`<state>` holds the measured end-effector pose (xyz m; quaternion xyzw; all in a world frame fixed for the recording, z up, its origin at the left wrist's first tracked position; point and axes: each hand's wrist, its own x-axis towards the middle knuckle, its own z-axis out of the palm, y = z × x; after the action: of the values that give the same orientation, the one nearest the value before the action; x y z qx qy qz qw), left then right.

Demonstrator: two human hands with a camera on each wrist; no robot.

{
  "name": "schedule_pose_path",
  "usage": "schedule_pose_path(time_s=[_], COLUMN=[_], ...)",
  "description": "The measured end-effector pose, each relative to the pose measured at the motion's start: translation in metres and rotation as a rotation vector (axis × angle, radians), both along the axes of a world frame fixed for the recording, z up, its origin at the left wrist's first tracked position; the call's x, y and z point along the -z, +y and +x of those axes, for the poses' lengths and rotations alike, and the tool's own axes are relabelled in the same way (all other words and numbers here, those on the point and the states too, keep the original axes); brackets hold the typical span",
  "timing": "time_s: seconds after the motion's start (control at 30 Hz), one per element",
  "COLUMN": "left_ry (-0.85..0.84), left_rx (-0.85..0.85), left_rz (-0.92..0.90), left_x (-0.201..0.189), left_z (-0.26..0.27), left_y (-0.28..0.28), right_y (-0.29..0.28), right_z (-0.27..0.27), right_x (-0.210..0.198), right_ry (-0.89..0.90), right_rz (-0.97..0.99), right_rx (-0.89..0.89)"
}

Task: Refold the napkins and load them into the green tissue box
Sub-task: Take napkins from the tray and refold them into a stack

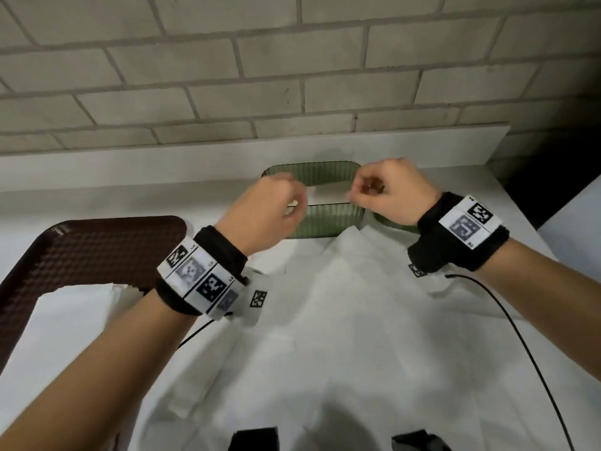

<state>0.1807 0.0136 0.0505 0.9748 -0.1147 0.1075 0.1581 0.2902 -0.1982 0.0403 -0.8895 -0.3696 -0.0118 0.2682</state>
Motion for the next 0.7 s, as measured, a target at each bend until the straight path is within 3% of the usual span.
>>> schedule_pose_path(time_s=[0.03, 0.2, 0.3, 0.47, 0.57, 0.7], left_ry=[0.033, 0.561, 0.57, 0.518, 0.505, 0.496], left_rx=[0.05, 0.125, 0.1, 0.028, -0.003, -0.007], left_rz=[-0.028, 0.124, 0.258, 0.348, 0.272, 0.052], left_x=[0.006, 0.067, 0.089, 0.088, 0.086, 0.077], left_z=[-0.012, -0.041, -0.046, -0.047, -0.048, -0.053], left_y=[-0.003, -0.011, -0.017, -0.026, -0.025, -0.016], right_y=[-0.006, -0.029, -0.033, -0.028, -0.027, -0.029], right_z=[-0.009, -0.036, -0.042, -0.046, -0.046, -0.051], right_x=[0.003, 0.052, 0.069, 0.072, 0.064, 0.044], right_ry=[0.053, 0.237, 0.222, 0.163, 0.201, 0.156], right_rz=[-0.043, -0.533, -0.619, -0.642, -0.62, -0.527], right_rx=[-0.039, -0.183, -0.265, -0.162, -0.085, -0.128])
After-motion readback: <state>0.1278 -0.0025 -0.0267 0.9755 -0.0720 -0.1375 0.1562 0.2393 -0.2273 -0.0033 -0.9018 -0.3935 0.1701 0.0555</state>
